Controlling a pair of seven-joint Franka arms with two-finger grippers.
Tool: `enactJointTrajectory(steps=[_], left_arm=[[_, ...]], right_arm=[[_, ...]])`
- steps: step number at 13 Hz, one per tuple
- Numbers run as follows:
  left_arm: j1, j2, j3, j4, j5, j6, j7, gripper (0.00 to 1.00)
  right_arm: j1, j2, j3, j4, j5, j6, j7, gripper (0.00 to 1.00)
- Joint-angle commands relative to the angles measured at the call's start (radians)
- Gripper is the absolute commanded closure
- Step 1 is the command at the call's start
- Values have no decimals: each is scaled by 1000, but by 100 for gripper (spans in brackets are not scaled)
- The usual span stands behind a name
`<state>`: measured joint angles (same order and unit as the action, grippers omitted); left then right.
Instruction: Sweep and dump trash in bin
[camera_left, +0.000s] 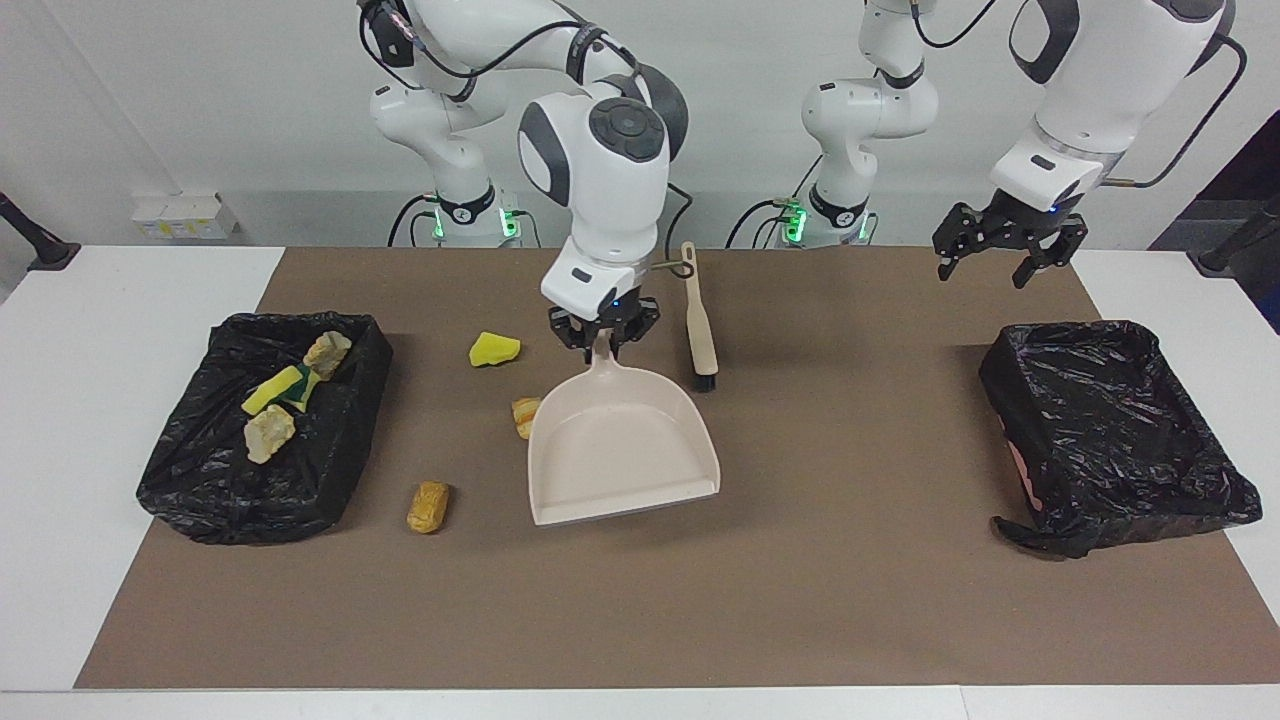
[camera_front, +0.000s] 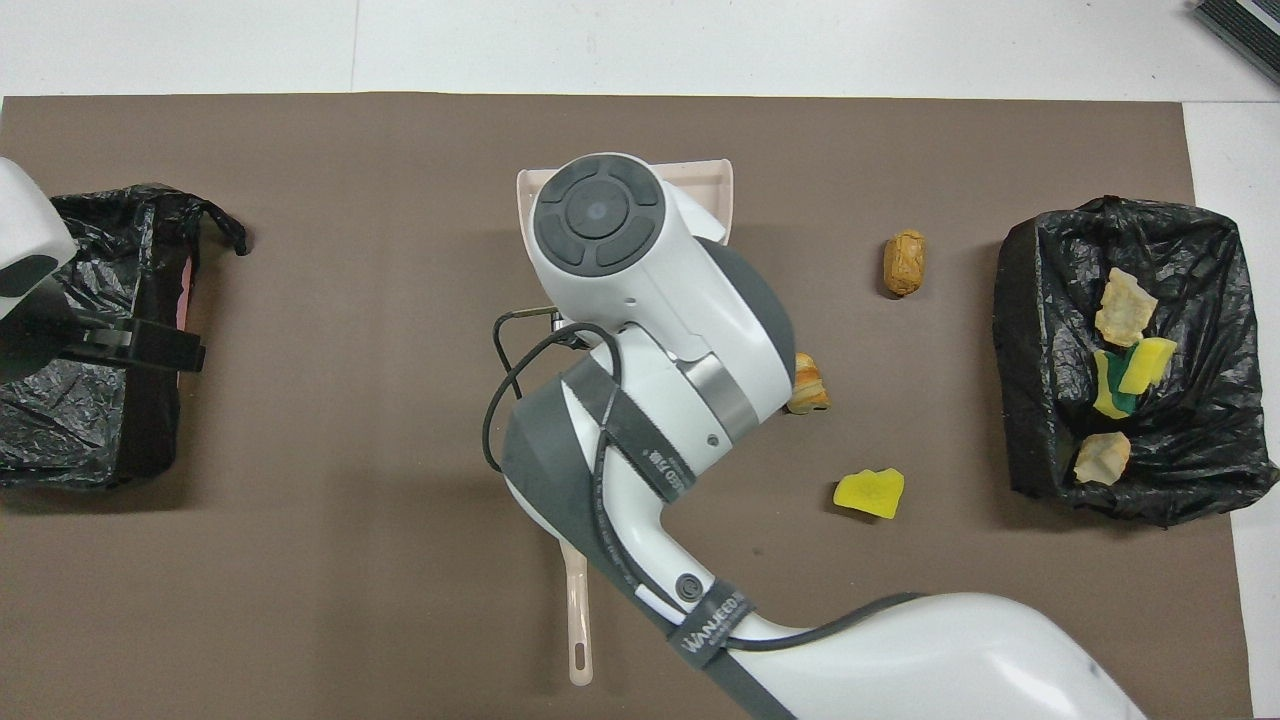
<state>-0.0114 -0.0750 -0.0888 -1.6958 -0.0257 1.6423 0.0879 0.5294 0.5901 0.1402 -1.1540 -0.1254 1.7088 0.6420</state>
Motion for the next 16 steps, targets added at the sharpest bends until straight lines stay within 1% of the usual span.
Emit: enactJointTrajectory(steps=[1,4,8,14,16], left_arm=[[13,0,-6,2,-8,-16,10,0],[13,0,-6,1,-8,-16,10,0],[14,-2,-6,-5,-8,-16,12,0],[14,-2,-6,-7,-8,-16,12,0],[14,-2,-6,-12,-8,-16,12,0]], right_arm=[[23,83,-5,76,23,32,59,100],[53,117,-4,73,24,93,71,100],[89,155,-4,51,35,95,73,100],[86,154,-4,20,64,97,73,100],[84,154,-5,7,70,135,73,100]])
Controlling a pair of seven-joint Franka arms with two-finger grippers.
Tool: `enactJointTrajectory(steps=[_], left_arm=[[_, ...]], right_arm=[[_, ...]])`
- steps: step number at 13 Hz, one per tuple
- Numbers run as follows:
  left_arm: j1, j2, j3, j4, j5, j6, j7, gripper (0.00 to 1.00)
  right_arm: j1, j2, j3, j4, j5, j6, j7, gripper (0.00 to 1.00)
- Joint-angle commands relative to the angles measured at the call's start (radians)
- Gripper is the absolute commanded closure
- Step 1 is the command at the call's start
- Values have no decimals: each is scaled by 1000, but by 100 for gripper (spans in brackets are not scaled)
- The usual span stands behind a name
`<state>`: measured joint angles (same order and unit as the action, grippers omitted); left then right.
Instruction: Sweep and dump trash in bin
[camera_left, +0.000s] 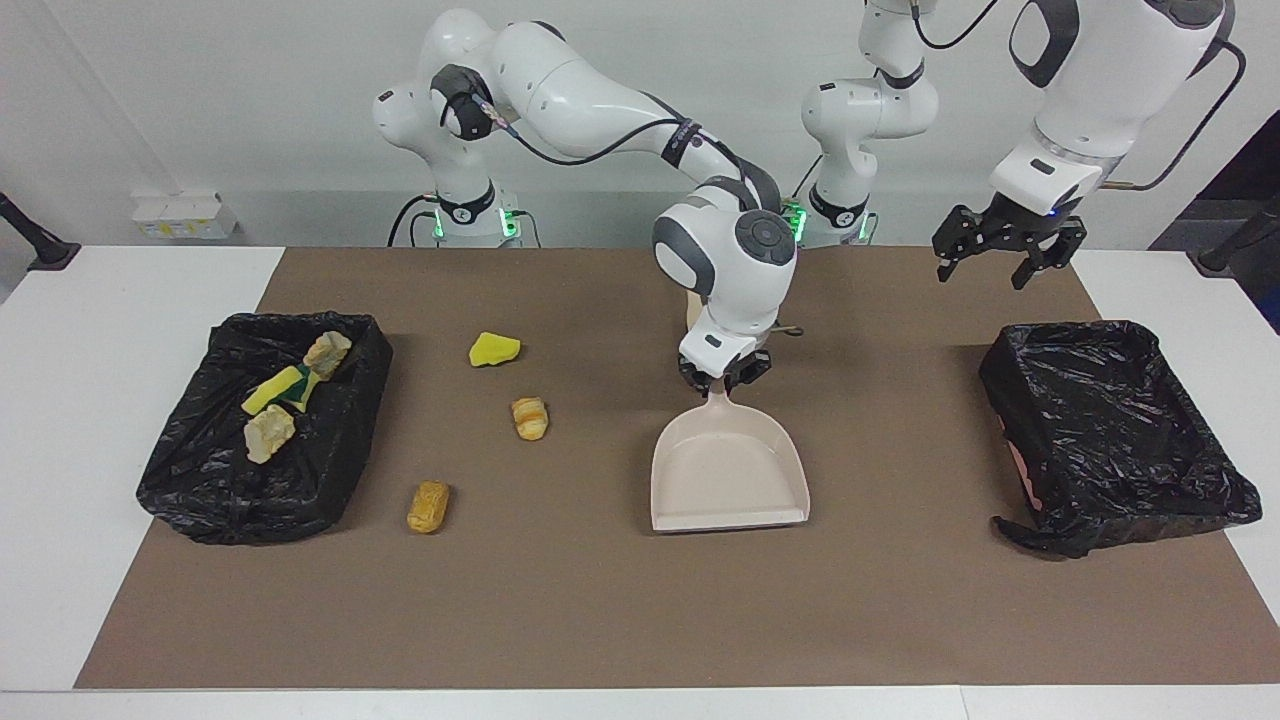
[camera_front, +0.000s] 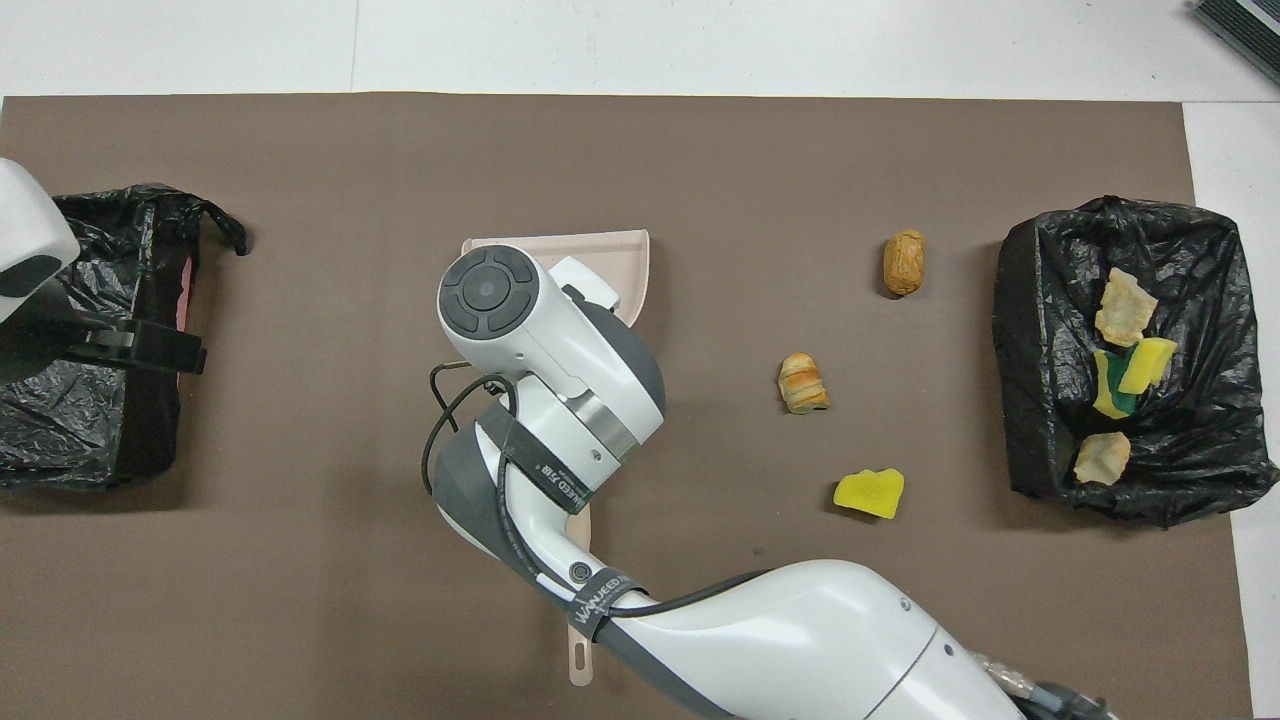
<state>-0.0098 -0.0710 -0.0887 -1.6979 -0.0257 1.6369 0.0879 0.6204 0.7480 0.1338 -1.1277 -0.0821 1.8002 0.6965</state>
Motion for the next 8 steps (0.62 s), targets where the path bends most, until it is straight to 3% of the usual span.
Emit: enactJointTrajectory(steps=[1,4,6,7,8], left_arm=[[13,-7,-6,-9,-8,-11,12,0],[13,-7,-6,-11,-8,-12,12,0],[13,-7,-6,-11,-8,-12,12,0],[11,-7,-6,-11,-8,-9,12,0],[11,-6,-6,-9,-8,-6,12,0]], right_arm=[[-4,-4,1,-42,19,68,18,100],[-11,-4,1,-53,11,77,20,100],[-5,-16,-8,-52,-1,59,21,83],[-13,-28,-6,-52,-5,53,20,80],[-22,-47,-8,-53,-11,51,11,57]])
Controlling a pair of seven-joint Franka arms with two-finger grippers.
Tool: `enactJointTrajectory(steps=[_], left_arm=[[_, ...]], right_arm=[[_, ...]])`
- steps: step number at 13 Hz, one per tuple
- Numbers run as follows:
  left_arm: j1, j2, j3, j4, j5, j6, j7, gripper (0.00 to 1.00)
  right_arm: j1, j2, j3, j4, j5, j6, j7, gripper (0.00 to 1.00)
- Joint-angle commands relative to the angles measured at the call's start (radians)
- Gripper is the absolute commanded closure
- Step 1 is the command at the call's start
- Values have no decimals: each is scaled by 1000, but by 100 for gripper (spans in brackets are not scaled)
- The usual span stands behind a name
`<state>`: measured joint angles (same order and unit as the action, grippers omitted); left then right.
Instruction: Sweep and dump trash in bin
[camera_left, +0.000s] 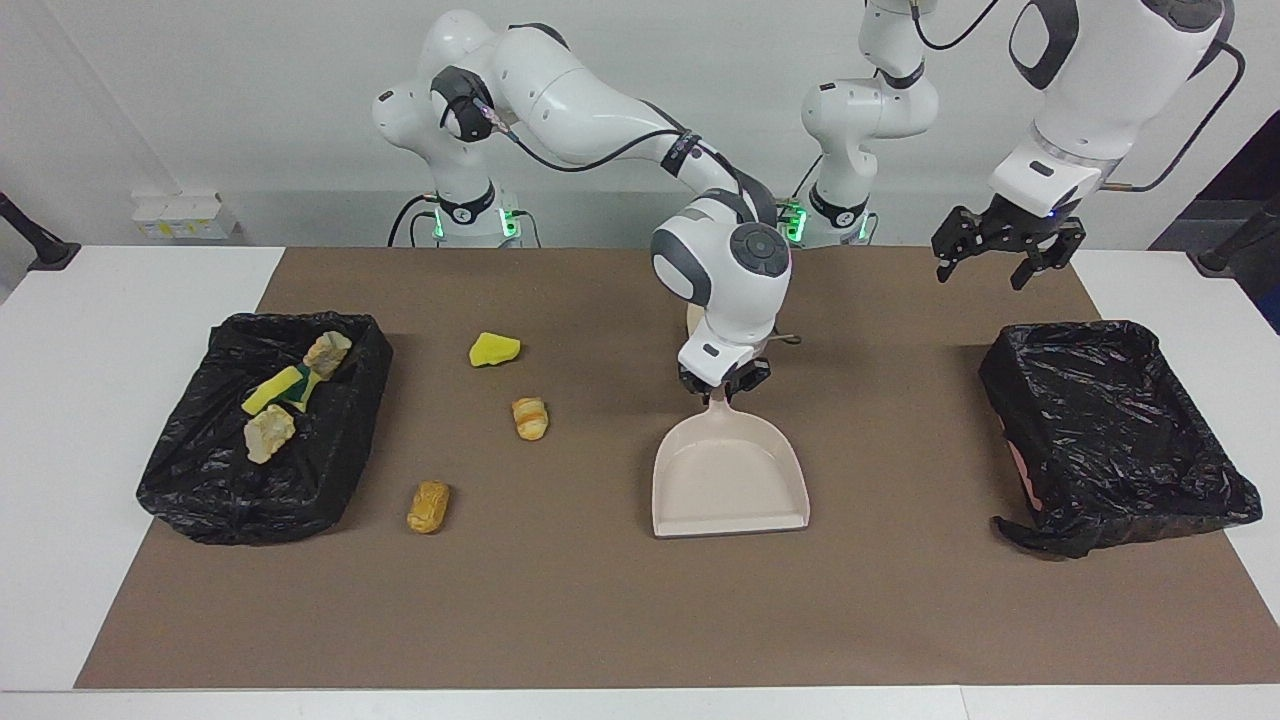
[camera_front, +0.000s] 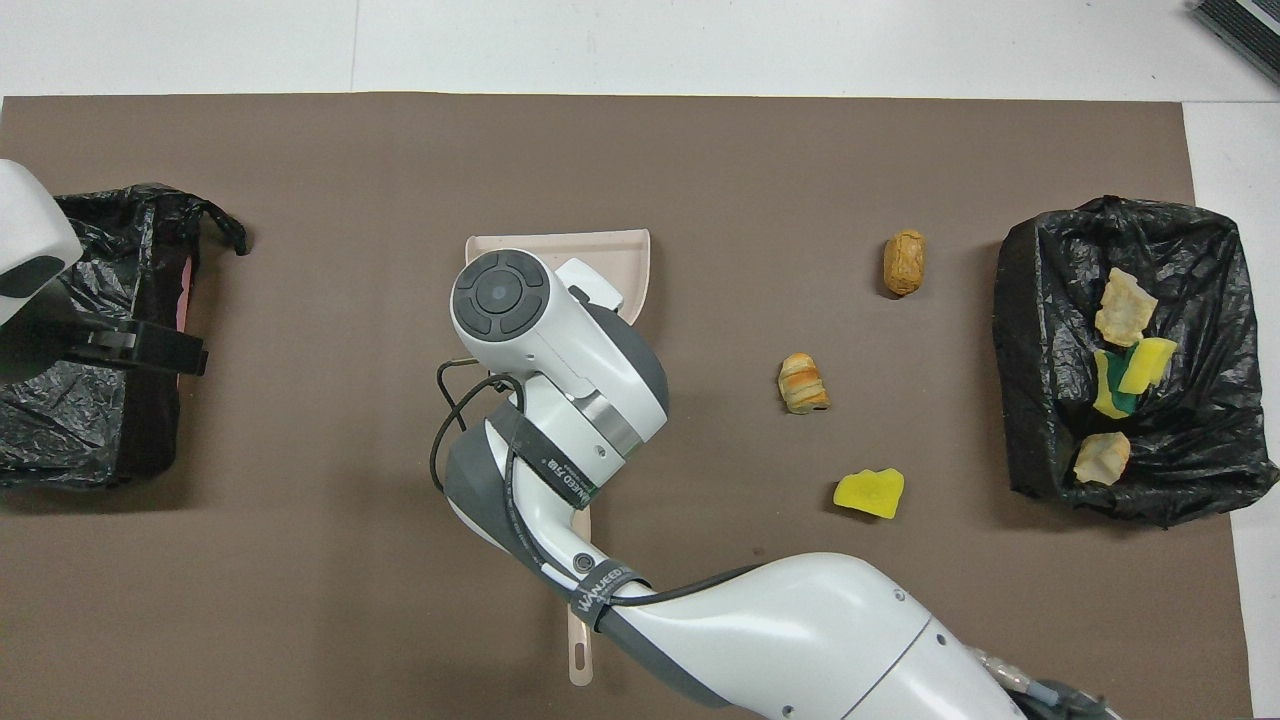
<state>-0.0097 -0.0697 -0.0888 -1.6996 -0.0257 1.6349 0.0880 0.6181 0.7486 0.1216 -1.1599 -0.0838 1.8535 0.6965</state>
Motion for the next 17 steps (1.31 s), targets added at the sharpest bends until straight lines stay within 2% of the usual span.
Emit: enactJointTrajectory(steps=[1,4,6,9,10,11,14,17], left_arm=[[11,-8,-6,-8,-8,-1,12,0],[11,-9,-6,-8,-8,-1,12,0],[11,-8,-6,-8,-8,0,12,0],[-3,8,-6,-9,-8,54,-5,0],[-6,14,-8,-9,-8,92,-5,0],[-7,39,-9,-8,-8,123,-5,0],[-44,83,-19,-3,-10,238,-11,0],[-107,123,-19,-6,-10,284,-85,0]], right_arm=[[-23,-54,3,-20,-11,-3,8,57],[-26,-66,4,-20,-7,6,6,56],[-46,-96,1,-20,-10,1,12,48],[-168,-236,3,-90,7,-8,18,11],[-211,-283,3,-118,7,-8,3,3],[-250,-313,3,-121,6,-10,1,0],[-358,-385,3,-119,-1,-54,-24,0],[-458,-464,3,-116,10,-163,-100,0]])
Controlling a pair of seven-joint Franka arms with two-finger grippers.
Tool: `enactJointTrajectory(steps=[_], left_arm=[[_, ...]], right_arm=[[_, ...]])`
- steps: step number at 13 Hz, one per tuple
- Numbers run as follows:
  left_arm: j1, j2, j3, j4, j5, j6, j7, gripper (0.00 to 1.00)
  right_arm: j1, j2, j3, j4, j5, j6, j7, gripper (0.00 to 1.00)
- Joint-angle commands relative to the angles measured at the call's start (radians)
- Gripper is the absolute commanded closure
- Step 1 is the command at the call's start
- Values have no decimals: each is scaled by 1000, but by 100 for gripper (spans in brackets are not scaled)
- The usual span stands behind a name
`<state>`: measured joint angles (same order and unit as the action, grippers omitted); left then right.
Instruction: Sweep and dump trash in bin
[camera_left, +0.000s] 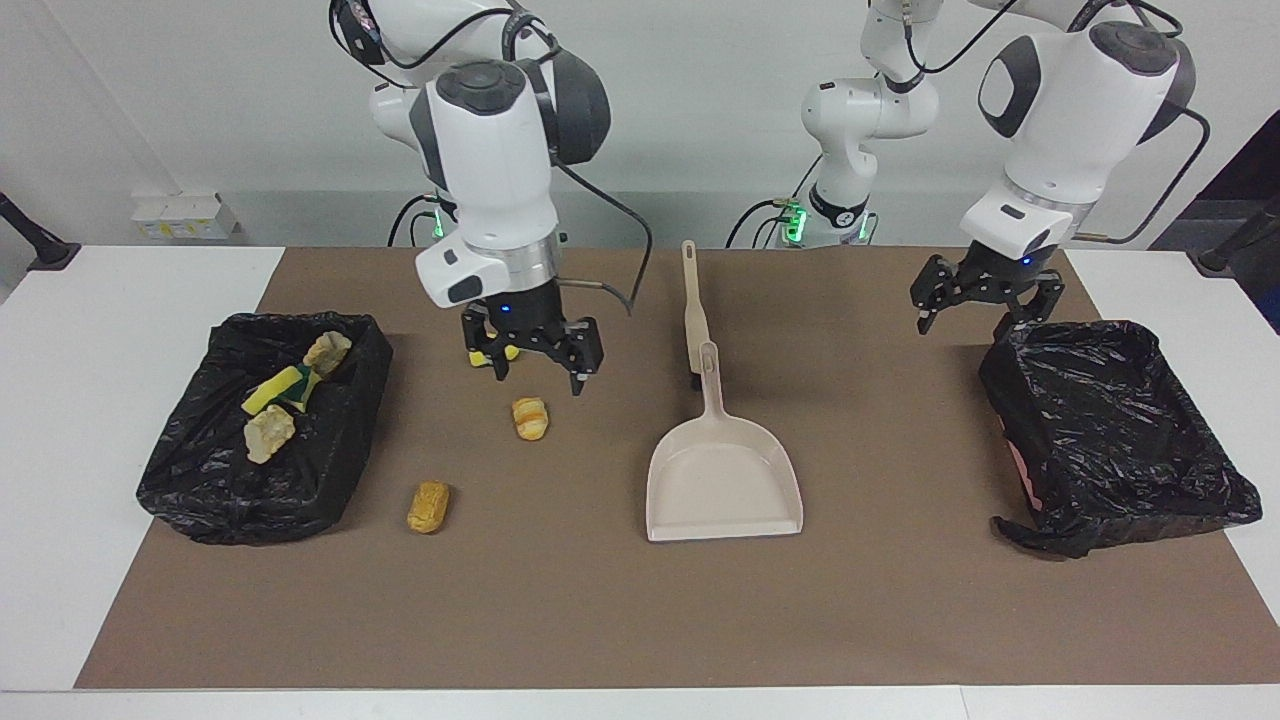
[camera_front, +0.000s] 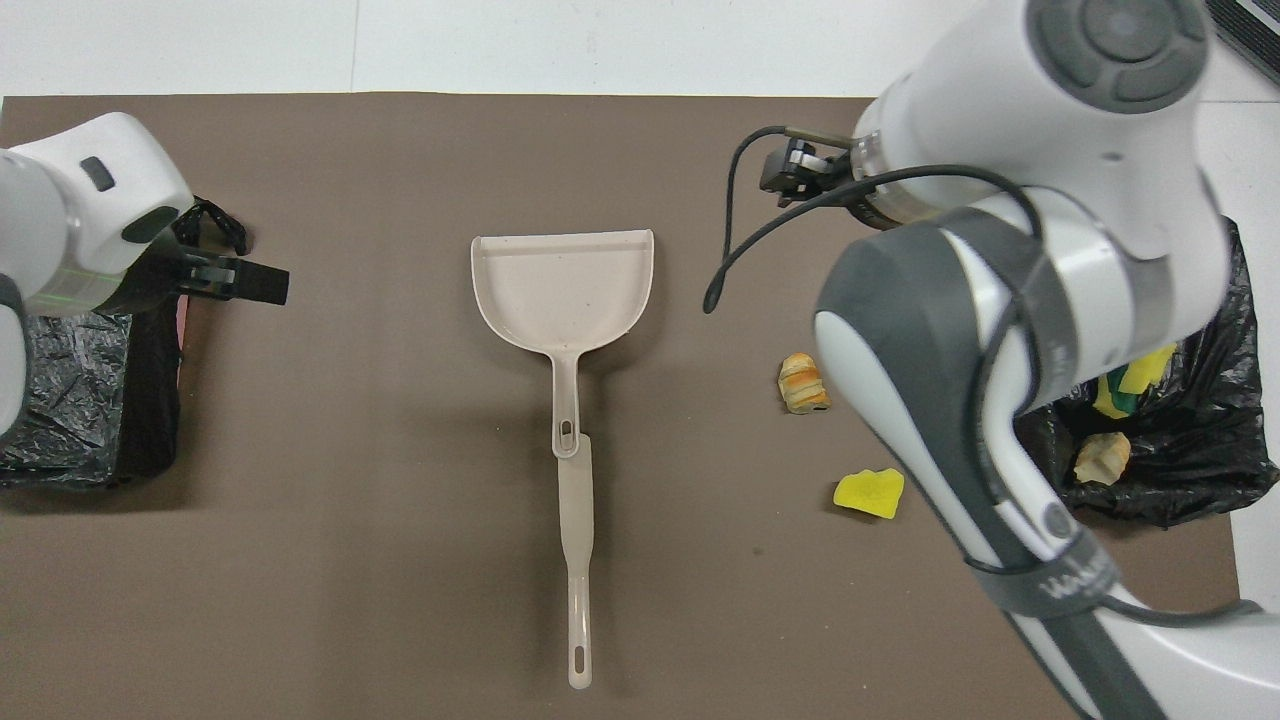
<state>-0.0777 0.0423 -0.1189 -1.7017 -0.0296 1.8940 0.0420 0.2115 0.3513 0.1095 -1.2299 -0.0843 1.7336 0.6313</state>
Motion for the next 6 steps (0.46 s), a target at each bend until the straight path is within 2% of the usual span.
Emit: enactJointTrajectory(steps=[1,2,4,6], left_arm=[[-48,16,10,-4,-7,33,-48,0],[-83,24,10,-9,-7,45,-74,0],[-193,82,12,-18,-7,126,-260,0],[-296,108,12,-71,-6,158,-335,0]], right_arm=[[-72,-96,15,-45,8,-95,-42,0],[-89,-130,15,-46,9,-150,-61,0],[-115,-191,13,-51,6,-288,-123,0],[-148,-231,15,-74,11,-330,-157,0]])
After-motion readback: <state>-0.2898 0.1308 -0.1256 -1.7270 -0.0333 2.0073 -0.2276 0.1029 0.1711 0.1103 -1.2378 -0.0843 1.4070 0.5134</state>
